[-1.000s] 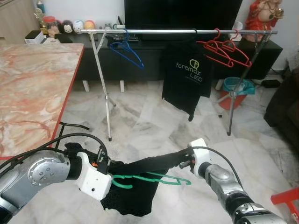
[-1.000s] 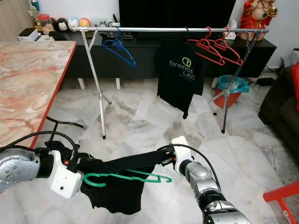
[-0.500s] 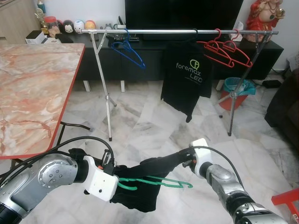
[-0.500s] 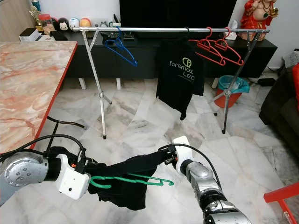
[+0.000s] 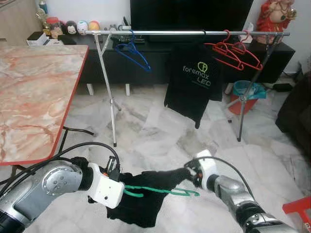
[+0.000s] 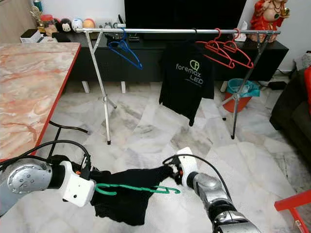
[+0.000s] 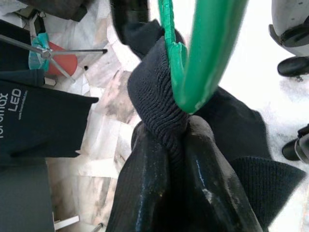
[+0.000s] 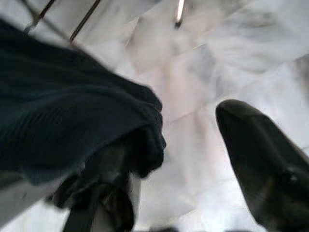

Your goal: Hang hanger

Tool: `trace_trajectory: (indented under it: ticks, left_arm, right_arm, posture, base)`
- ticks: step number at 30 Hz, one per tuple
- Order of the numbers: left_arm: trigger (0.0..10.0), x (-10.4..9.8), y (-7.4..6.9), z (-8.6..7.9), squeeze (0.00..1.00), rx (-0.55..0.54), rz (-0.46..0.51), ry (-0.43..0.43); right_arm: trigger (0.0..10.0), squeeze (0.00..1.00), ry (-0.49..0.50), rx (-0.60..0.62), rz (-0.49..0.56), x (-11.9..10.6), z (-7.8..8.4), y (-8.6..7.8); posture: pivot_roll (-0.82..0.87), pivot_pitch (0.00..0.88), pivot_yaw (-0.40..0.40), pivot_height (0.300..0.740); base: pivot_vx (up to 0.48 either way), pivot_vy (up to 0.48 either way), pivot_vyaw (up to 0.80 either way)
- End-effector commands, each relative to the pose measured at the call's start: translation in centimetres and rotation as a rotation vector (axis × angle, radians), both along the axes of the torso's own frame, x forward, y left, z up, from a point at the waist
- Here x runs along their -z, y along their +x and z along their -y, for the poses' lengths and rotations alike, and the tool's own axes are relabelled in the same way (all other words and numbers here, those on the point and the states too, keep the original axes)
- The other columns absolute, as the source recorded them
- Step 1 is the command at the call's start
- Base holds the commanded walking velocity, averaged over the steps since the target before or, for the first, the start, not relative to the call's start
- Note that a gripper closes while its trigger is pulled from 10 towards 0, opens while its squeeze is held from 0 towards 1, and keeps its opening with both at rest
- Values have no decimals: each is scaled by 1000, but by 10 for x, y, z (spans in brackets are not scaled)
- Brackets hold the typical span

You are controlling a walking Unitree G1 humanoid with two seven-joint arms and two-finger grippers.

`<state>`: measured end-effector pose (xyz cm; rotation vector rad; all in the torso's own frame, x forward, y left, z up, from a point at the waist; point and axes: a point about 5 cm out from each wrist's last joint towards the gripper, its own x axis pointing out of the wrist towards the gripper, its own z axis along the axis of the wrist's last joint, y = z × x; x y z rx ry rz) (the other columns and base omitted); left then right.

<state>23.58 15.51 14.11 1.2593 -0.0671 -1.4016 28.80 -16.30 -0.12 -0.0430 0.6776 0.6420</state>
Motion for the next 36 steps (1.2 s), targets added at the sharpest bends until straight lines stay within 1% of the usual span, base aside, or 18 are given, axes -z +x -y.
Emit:
trace_trajectory:
  ticks: [1,3,4,13,15,18,22,23,24,25,26,27,28,30,32,33,34,36]
  left_arm:
    - [10000,-3,2,0,0,-1,16,11]
    - [10000,-3,2,0,0,-1,15,9]
    - [10000,-2,1,1,0,3,9,5]
    - [10000,0,-4,1,0,26,-12,21]
    - [10000,1,-4,0,0,28,-22,27]
    - [10000,3,-6,0,0,30,-33,33]
    - [10000,6,-8,1,0,37,-51,39]
    - [10000,6,-8,1,0,42,-54,38]
    - [10000,7,-9,2,0,43,-57,38]
    - [10000,7,-9,1,0,43,-58,38]
    - [10000,7,-9,1,0,44,-61,40]
    - [10000,8,-10,2,0,45,-67,43]
    - [10000,8,-10,2,0,46,-70,44]
    - [10000,8,-10,2,0,46,-71,44]
    - [10000,10,-10,2,0,41,-83,50]
    - [10000,11,-10,2,0,30,-94,53]
    - [10000,12,-11,1,0,24,-100,53]
    - [10000,14,-10,0,0,6,-115,60]
  right_arm:
    - [10000,1000,-24,-32,-39,4,6,-6]
    - [10000,1000,-37,-51,-51,6,8,-8]
    - [10000,1000,-40,-54,-76,8,10,-10]
    - [10000,1000,-64,-50,-69,6,18,-10]
    - [10000,1000,-63,-69,-56,4,21,-9]
    - [10000,1000,-16,-109,-42,-2,22,-8]
    - [10000,1000,9,-155,-78,-3,25,-11]
    - [10000,0,46,-208,-54,-7,24,-12]
    - [10000,0,116,-230,-37,-12,22,-11]
    - [10000,0,136,-232,-34,-13,22,-11]
    - [10000,0,136,-234,-30,-14,22,-11]
    - [10000,0,99,-232,-21,-14,25,-10]
    - [10000,0,87,-229,-18,-14,26,-9]
    - [10000,0,82,-228,-16,-14,27,-9]
    - [10000,0,51,-191,21,-19,33,-4]
    - [10000,0,-10,-104,77,-25,40,5]
    - [10000,0,-43,-48,107,-28,45,10]
    - [10000,0,-67,60,182,-37,53,20]
  posture:
    - [132,0,-56,740]
    - [132,0,-56,740]
    - [132,0,-56,740]
    - [135,0,-53,740]
    - [133,0,-51,740]
    - [131,0,-50,740]
    - [127,0,-49,740]
    - [129,0,-48,740]
    - [127,0,-46,740]
    - [127,0,-46,740]
    - [125,0,-46,740]
    - [125,0,-46,740]
    - [124,0,-45,740]
    - [124,0,-45,740]
    - [124,0,-43,740]
    - [121,0,-42,740]
    - [121,0,-42,740]
    - [120,0,-42,740]
  base:
    - [0,0,0]
    - [0,0,0]
    - [0,0,0]
    - [0,0,0]
    - [0,0,0]
    - [0,0,0]
    - [0,0,0]
    - [0,0,0]
    - [0,0,0]
    - [0,0,0]
    - [0,0,0]
    - [0,0,0]
    - [0,0,0]
    - [0,0,0]
    - [0,0,0]
    - [0,0,0]
    - [0,0,0]
    - [0,0,0]
